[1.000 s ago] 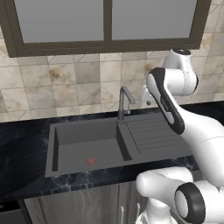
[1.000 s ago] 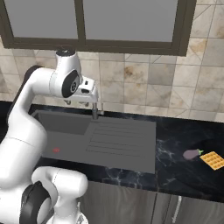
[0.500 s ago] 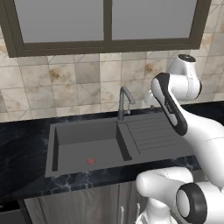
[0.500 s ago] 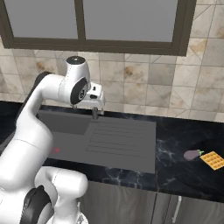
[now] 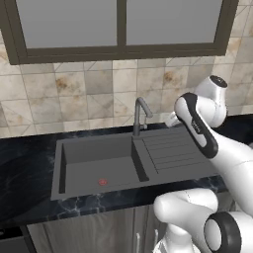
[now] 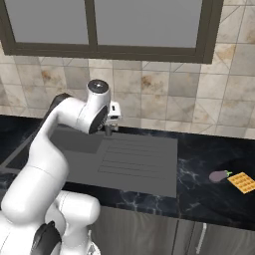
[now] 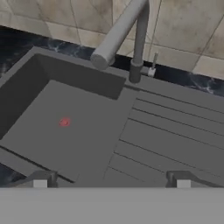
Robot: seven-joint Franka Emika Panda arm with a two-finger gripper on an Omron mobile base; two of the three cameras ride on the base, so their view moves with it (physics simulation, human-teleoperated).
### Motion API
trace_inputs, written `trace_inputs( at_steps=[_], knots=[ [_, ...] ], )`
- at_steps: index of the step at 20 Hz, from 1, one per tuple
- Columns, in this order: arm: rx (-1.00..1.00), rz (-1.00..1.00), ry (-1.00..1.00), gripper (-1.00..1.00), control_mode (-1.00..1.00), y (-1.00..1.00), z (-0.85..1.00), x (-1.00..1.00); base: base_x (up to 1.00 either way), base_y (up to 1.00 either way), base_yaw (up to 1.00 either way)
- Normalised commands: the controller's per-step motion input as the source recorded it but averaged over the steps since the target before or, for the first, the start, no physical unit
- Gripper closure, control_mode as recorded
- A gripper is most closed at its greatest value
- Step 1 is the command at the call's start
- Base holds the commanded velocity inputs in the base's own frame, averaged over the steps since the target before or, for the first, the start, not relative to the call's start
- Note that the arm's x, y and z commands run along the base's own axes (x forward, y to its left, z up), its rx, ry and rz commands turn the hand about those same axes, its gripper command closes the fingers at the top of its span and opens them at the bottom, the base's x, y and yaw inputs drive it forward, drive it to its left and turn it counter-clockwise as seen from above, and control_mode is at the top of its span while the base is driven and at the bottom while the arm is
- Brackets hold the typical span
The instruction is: Turn on the sink faucet. Then move the eggplant from the counter to the sink. Turn off the sink. Move the vegetable from the sink to the pot next to the stove. Finally move the pot to the front right burner.
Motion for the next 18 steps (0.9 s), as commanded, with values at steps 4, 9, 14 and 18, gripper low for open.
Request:
trace_inputs(
  at_steps=[4,9,14,18],
  knots=[
    [0.05,0.36,-0.23,-1.00,-1.00,-0.03,-0.10,0.00,0.00,0.00,0.00],
    [0.07,0.37,-0.24,-1.00,-1.00,-0.11,-0.03,0.02,0.00,0.00,0.00],
    [0.05,0.34,-0.18,-1.00,-1.00,-0.09,-0.07,0.25,0.00,0.00,0.00],
    [0.07,0.29,-0.12,-1.00,-1.00,-0.05,-0.05,0.51,0.00,0.00,0.00]
  ],
)
